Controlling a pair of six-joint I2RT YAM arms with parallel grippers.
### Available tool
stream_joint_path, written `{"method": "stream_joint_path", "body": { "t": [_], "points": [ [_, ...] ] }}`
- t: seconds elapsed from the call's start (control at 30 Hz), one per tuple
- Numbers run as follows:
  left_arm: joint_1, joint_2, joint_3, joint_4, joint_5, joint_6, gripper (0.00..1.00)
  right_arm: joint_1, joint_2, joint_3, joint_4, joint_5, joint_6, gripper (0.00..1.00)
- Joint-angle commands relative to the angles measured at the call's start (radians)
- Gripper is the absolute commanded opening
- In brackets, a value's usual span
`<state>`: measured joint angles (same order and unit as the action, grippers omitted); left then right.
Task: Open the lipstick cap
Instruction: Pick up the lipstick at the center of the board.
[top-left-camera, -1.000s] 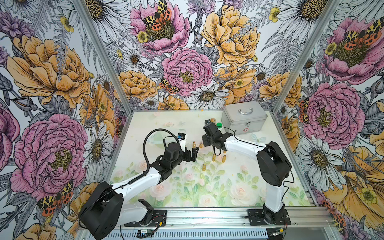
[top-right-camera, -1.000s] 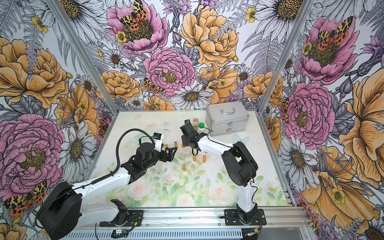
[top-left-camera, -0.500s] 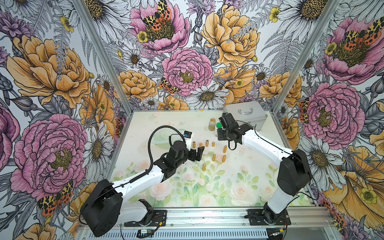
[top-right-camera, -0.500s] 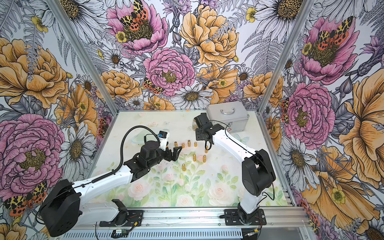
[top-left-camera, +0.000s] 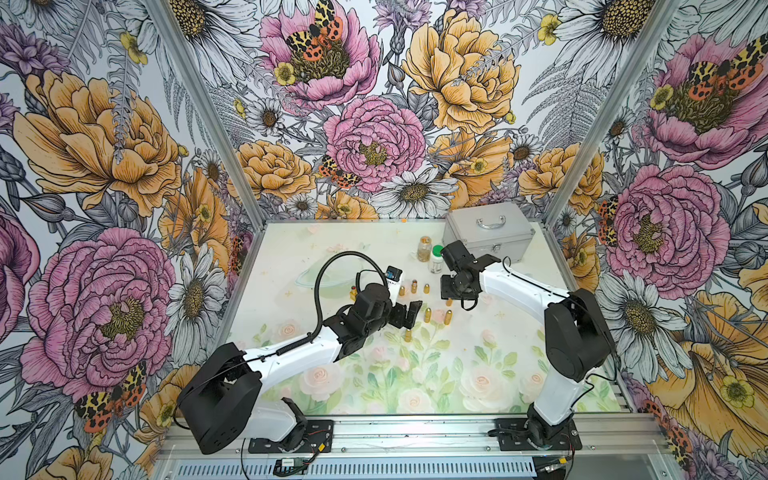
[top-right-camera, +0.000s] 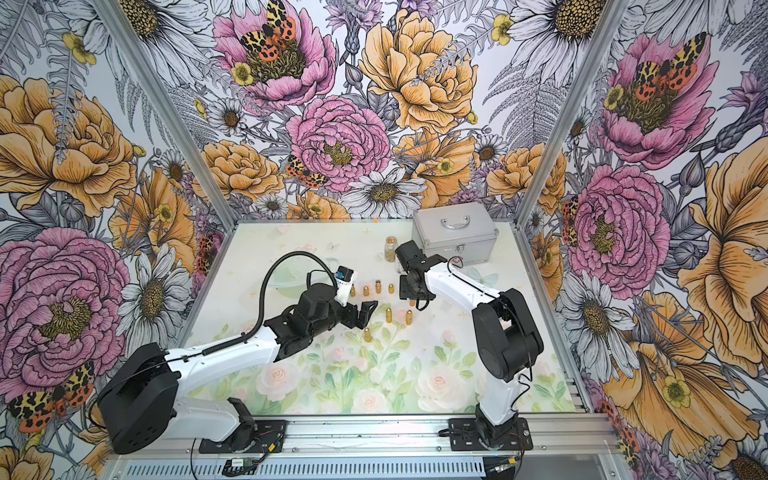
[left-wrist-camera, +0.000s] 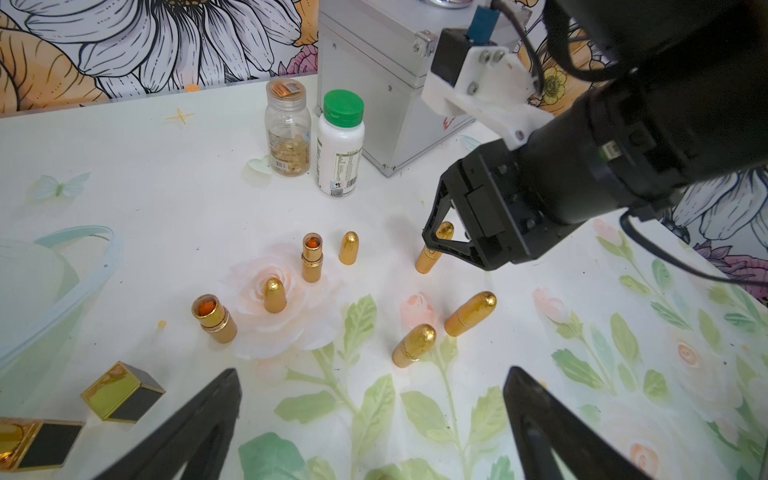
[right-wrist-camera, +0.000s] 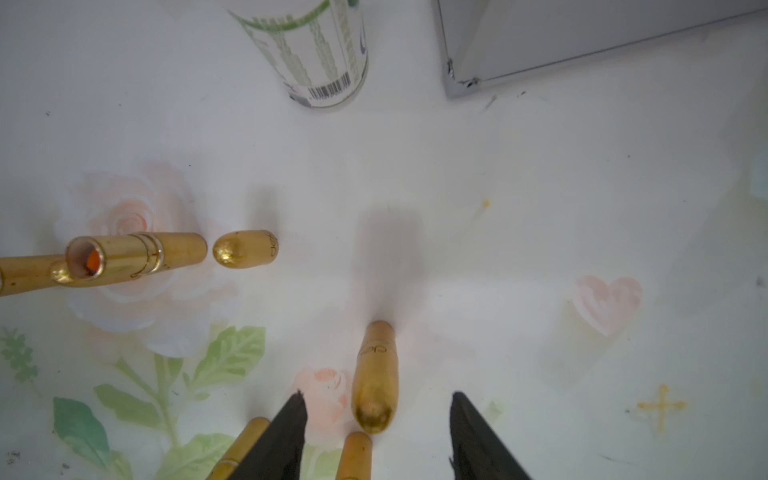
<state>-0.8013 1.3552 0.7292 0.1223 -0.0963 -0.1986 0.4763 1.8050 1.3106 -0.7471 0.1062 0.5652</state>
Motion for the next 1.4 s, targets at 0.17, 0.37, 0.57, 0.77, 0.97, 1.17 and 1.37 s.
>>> {"method": "stream_joint_path", "body": {
  "t": [0.17,0.37,0.57,0.77,0.97,1.17,1.37],
  "points": [
    [-0.008,-0.005,0.015,0.000,-0.022,0.019,0.99,-0.002,0.060,-0.030,0.064,0.002,0.030,0.47],
    [-0.007,-0.002,0.019,0.000,-0.023,0.021,0.99,-0.003,0.087,-0.025,0.080,0.014,0.021,0.39],
    [-0.007,-0.002,0.019,0.000,-0.023,0.023,0.99,-0.004,0.108,-0.022,0.088,0.023,0.011,0.33],
    [-0.007,-0.004,0.017,0.000,-0.026,0.025,0.99,-0.004,0.108,-0.022,0.094,0.039,0.002,0.31],
    [-0.007,0.001,0.015,0.001,-0.031,0.025,0.99,-0.004,0.111,-0.020,0.095,0.037,-0.003,0.28],
    [-0.006,-0.007,0.012,0.000,-0.033,0.025,0.99,-0.004,0.102,-0.020,0.095,0.038,-0.009,0.23],
    [-0.007,-0.011,0.010,0.000,-0.037,0.027,0.99,-0.004,0.071,-0.015,0.093,0.030,-0.024,0.21]
  ]
}}
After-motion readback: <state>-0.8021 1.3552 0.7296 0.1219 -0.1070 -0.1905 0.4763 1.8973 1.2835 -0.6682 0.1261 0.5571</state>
